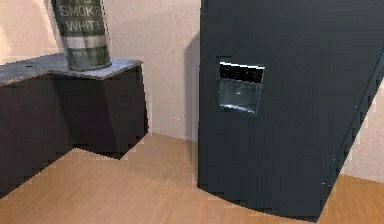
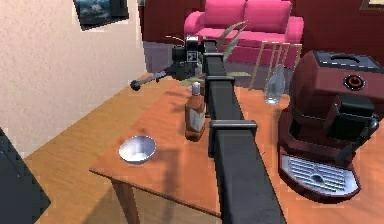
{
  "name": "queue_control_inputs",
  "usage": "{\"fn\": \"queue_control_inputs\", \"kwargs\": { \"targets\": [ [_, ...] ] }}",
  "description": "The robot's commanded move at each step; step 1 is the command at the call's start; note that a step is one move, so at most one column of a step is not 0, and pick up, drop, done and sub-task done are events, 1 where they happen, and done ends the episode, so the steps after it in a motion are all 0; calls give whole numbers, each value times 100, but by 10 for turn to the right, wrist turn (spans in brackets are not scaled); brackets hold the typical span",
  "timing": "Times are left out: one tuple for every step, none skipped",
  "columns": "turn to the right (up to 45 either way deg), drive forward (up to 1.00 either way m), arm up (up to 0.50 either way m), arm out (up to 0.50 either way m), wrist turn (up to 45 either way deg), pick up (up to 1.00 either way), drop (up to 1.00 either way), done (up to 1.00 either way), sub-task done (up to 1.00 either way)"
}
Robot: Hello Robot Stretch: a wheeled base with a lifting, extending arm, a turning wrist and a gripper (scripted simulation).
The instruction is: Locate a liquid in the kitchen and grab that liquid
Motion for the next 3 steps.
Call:
{"fn": "queue_control_inputs", "kwargs": {
  "targets": [
    [0,0,0,0,450,0,0,0,0],
    [0,0,0,0,180,0,0,0,0],
    [0,0,-30,0,0,0,0,0,0]
  ]
}}
